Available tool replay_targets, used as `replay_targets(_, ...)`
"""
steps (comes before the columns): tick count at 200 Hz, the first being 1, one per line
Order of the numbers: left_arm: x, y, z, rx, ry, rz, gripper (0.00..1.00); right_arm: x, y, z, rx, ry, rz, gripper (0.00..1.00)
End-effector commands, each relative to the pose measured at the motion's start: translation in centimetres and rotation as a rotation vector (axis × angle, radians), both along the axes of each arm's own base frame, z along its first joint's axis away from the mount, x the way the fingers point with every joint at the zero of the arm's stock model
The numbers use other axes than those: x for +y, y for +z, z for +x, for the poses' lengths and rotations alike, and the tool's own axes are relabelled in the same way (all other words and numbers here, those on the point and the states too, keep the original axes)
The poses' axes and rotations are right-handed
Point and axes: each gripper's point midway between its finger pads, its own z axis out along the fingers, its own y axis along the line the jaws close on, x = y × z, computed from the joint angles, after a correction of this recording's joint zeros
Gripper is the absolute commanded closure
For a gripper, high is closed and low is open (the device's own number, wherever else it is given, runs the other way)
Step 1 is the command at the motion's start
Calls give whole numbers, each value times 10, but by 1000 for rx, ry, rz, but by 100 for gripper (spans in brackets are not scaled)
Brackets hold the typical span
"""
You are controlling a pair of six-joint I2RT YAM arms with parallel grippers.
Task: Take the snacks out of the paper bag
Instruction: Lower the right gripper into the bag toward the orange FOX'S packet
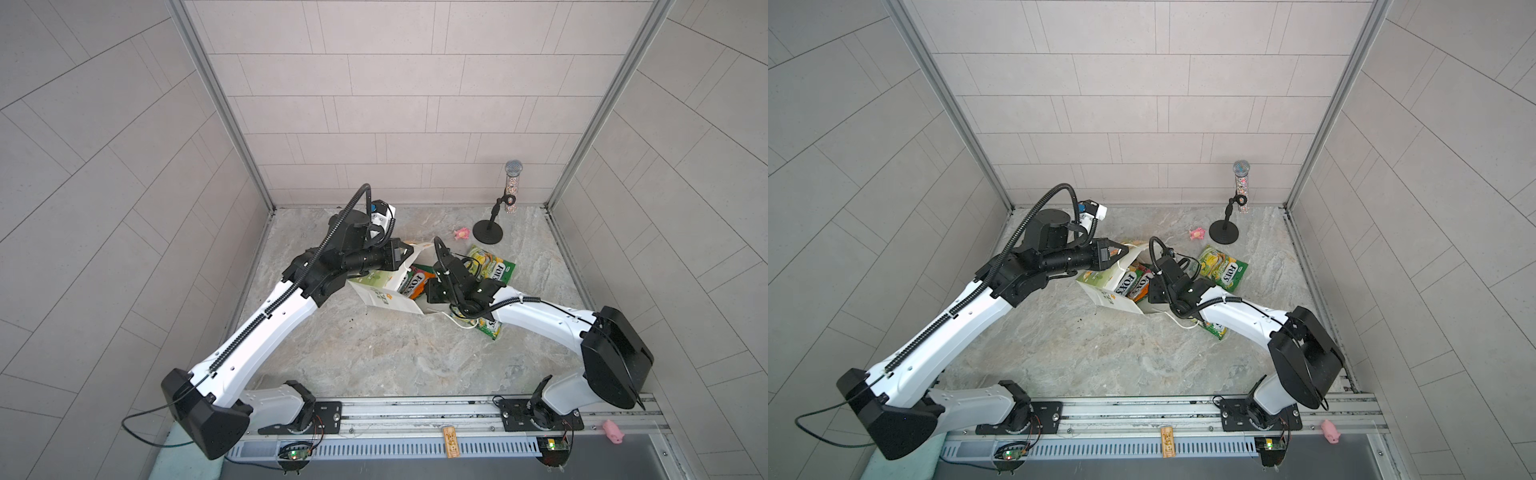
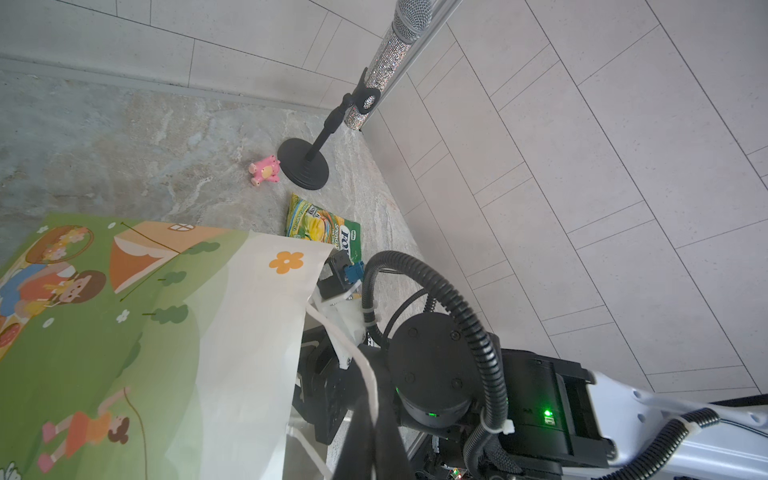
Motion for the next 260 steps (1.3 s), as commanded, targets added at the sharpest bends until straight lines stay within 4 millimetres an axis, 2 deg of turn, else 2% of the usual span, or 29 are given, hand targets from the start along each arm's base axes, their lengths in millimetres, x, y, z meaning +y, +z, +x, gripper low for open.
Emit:
replay_targets(1, -1, 3, 0, -17, -11, -13, 100, 2, 7, 10, -17, -49, 12, 71)
replay_targets(126, -3, 5, 0, -17, -19, -17, 100, 3, -9, 23, 13, -112, -28, 70)
replay_targets(173, -3, 5, 0, -15, -21, -17, 100, 13, -14, 23, 42, -85, 12, 70)
replay_targets(206, -2, 4, -1, -15, -20, -15, 100, 12, -15, 23, 51, -99, 22, 65)
replay_targets(241, -2, 3, -1, -13, -17, -12, 100, 5, -10, 21, 34, -119, 21, 53)
replay_targets(260, -2, 3, -1, -15, -17, -13, 100, 2, -8, 21, 28, -134, 24, 52)
